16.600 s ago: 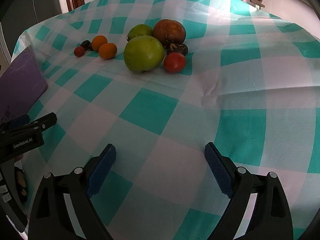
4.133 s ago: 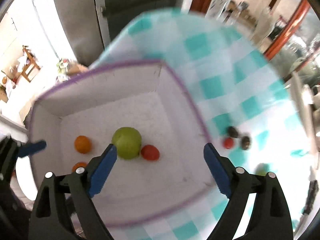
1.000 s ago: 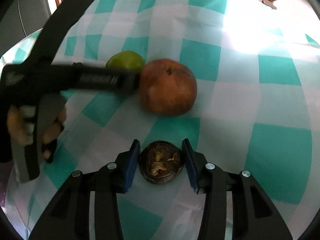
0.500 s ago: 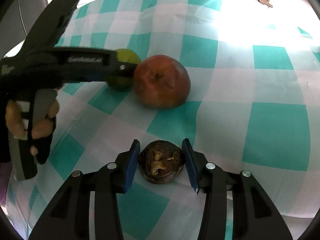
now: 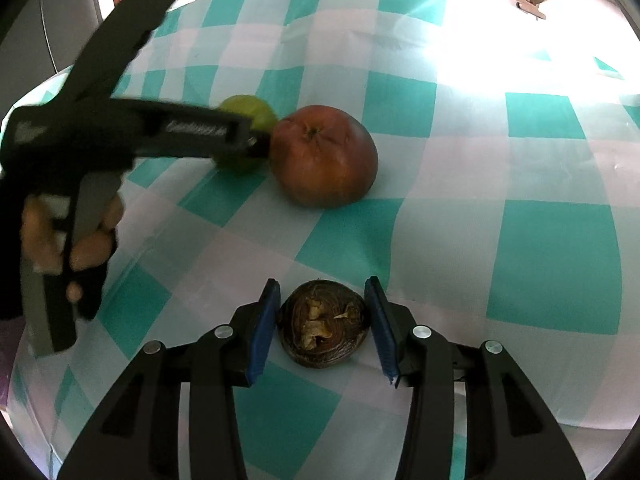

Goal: Organize fruits
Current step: 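Grasp the dark lychee with the right tool while the left tool grasps the green apple, then carry the green apple and dark lychee toward the box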

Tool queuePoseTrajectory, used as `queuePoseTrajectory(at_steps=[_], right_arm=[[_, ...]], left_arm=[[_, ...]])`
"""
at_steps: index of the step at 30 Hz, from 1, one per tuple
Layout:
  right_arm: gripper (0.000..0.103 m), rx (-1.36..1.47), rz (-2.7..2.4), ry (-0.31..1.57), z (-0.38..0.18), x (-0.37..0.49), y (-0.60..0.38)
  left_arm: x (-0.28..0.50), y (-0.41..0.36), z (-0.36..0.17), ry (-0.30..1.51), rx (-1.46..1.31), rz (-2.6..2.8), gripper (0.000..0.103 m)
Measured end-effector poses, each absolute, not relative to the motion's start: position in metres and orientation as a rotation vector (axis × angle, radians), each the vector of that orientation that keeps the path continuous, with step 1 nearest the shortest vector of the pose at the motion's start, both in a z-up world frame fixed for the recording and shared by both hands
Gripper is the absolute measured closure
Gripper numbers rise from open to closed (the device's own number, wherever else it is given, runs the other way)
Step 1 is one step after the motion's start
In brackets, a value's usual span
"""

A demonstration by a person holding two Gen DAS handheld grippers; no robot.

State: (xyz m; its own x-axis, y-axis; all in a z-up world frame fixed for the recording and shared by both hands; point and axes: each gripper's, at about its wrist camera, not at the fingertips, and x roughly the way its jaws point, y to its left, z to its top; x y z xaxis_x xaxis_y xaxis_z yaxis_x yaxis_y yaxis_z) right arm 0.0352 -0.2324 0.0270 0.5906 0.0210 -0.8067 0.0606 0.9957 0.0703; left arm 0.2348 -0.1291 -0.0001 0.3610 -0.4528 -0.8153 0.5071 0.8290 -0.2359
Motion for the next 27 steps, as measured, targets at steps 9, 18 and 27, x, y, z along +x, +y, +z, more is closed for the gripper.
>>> queuePoseTrajectory(at_steps=[9, 18, 27], right_arm=[[0.060, 0.139, 0.016, 0.972, 0.053, 0.040, -0.219], [0.060, 0.074, 0.046, 0.844, 0.182, 0.000, -0.185], [0.060, -0.035, 0.069, 0.677, 0.327, -0.097, -0.157]], left_arm=[[0.204, -0.085, 0.032, 1.027, 0.081, -0.453, 0.045], [0.078, -0.035, 0.166, 0.835, 0.072, -0.447, 0.045], [-0.064, 0.042, 0.323, 0.579, 0.077, -0.460, 0.044]])
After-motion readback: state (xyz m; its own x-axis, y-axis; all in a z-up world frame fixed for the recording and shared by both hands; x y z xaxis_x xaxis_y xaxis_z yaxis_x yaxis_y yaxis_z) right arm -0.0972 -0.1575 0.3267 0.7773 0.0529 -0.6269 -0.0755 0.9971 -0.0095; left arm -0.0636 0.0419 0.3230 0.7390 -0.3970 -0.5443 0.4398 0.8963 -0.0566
